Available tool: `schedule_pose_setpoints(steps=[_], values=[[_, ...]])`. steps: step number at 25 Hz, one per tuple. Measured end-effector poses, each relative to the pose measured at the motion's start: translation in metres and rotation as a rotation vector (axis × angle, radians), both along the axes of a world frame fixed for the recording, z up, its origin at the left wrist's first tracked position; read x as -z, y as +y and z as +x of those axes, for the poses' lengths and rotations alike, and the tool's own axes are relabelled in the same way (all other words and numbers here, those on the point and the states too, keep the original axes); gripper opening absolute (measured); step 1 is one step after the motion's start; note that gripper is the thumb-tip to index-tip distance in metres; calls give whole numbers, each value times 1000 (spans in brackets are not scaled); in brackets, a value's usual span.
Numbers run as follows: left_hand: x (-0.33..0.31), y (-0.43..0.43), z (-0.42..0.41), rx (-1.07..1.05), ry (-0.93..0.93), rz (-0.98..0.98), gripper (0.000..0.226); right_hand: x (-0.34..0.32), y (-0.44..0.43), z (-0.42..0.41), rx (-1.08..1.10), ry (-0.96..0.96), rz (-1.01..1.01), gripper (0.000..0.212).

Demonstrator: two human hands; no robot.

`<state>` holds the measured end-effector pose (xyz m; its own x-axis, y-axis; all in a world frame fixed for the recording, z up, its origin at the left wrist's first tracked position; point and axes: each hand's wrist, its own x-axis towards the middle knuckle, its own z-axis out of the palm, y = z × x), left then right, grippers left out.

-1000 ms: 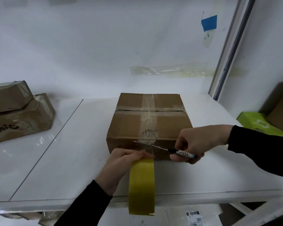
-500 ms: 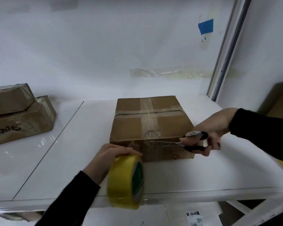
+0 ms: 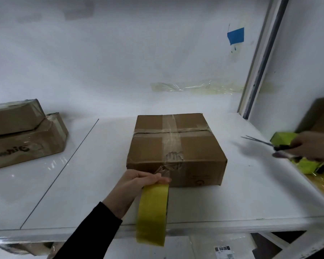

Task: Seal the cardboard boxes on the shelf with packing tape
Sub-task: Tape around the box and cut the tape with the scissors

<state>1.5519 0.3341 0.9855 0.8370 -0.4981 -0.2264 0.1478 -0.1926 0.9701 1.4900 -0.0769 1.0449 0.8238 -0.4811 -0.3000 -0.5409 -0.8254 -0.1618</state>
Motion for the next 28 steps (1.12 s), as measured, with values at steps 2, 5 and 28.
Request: schedule_pose_setpoints(steps=[2, 5, 28], values=[[2, -3, -1, 1, -9, -21, 34, 40, 22, 0, -1, -130, -122, 41], [3, -3, -3, -6, 4, -41, 35, 91, 37, 5, -41, -119, -130, 29], [-9, -98, -57, 266, -212, -199, 53, 55, 192, -81, 204, -1245, 1200, 12]])
